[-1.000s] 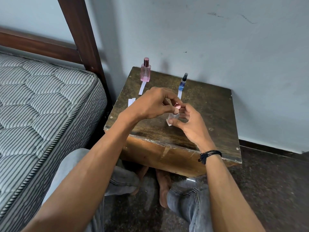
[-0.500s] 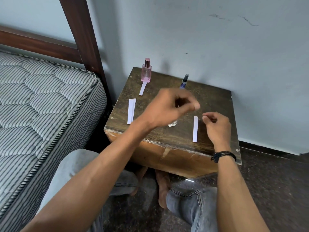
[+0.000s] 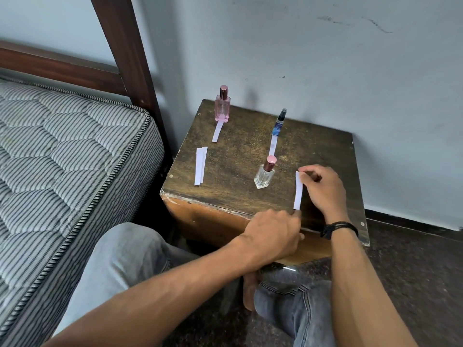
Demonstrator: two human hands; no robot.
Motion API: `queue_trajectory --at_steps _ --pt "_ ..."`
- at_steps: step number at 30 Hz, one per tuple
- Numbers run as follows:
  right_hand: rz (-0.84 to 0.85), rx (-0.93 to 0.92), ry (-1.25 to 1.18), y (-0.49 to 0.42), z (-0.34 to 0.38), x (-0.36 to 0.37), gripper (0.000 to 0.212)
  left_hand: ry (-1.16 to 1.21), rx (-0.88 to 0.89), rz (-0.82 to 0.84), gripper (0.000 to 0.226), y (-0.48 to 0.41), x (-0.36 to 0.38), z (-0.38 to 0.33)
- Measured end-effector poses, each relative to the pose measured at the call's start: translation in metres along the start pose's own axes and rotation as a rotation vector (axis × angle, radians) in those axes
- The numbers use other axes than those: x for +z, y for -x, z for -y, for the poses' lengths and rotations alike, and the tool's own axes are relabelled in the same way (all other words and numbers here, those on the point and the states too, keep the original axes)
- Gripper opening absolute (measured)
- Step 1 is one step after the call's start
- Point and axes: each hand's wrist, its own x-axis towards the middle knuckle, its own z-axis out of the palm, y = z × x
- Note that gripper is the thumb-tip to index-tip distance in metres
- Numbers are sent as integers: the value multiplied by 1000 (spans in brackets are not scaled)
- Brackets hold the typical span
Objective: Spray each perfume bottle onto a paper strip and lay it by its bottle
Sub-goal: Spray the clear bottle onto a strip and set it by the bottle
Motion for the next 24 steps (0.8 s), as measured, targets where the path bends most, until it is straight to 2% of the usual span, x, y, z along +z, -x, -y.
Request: queue_trajectory --at_steps 2,9,15,24 --pt "12 3 4 -1 -1 0 10 -1 -8 -20 45 -2 1 0" --pt "11 -2 13 -2 -2 1 8 49 -28 -101 28 -3 -3 -2" --pt "12 8 9 -3 -2 1 10 -19 -102 -190 36 -4 1 0" --pt "16 17 4 -3 -1 1 5 -88 -99 -92 40 -8 1 2"
